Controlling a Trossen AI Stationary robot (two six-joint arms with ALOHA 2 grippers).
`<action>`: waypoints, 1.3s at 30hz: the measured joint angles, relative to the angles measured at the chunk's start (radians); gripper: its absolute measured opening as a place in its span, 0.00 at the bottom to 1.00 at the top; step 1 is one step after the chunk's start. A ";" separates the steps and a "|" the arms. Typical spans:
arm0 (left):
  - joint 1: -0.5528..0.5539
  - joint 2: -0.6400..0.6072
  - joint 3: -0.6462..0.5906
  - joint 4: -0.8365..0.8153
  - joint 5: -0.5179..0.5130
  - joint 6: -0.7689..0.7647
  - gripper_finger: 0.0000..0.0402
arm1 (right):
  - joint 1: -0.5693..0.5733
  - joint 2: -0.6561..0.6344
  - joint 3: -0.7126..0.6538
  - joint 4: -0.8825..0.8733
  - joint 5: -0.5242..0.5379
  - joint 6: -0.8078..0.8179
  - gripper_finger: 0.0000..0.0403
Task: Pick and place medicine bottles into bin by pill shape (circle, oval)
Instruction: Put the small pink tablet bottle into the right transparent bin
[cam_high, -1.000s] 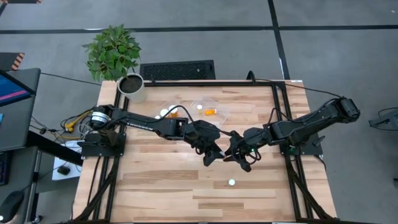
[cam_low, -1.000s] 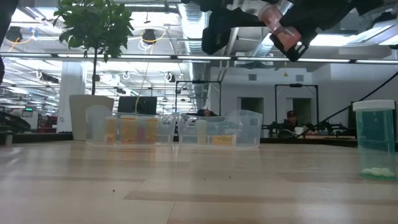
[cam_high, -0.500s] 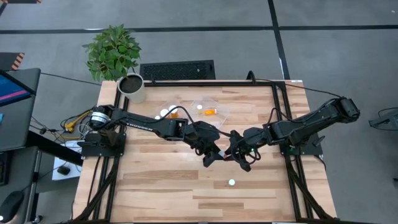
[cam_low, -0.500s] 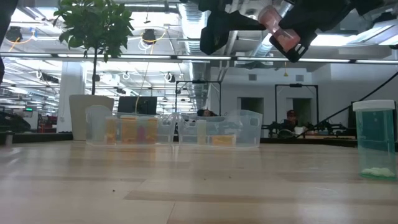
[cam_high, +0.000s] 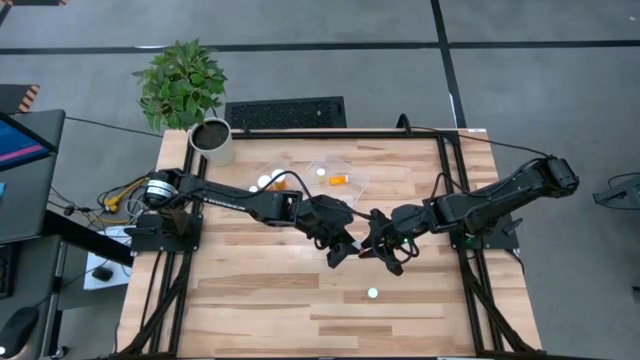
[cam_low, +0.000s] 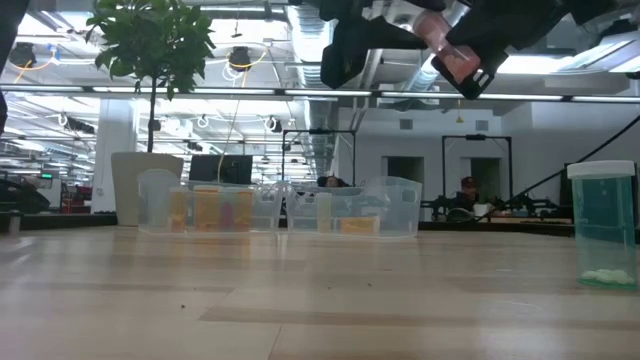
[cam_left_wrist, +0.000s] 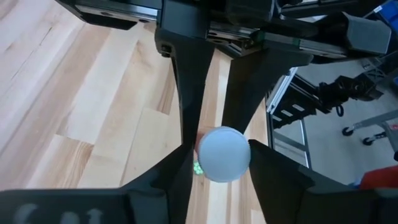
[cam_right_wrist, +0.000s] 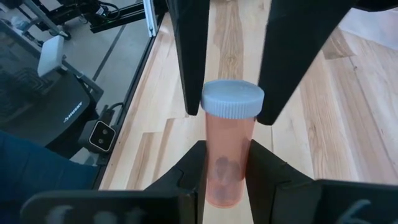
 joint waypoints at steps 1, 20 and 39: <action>0.000 0.000 0.000 0.000 -0.003 0.000 0.35 | 0.000 0.000 0.000 0.000 0.000 0.000 0.23; -0.001 0.000 0.000 0.003 -0.026 -0.010 0.28 | 0.000 0.000 0.000 -0.002 0.001 0.008 0.27; 0.008 0.000 0.000 -0.030 -0.075 0.014 0.29 | -0.011 -0.096 0.000 -0.180 -0.043 0.055 0.55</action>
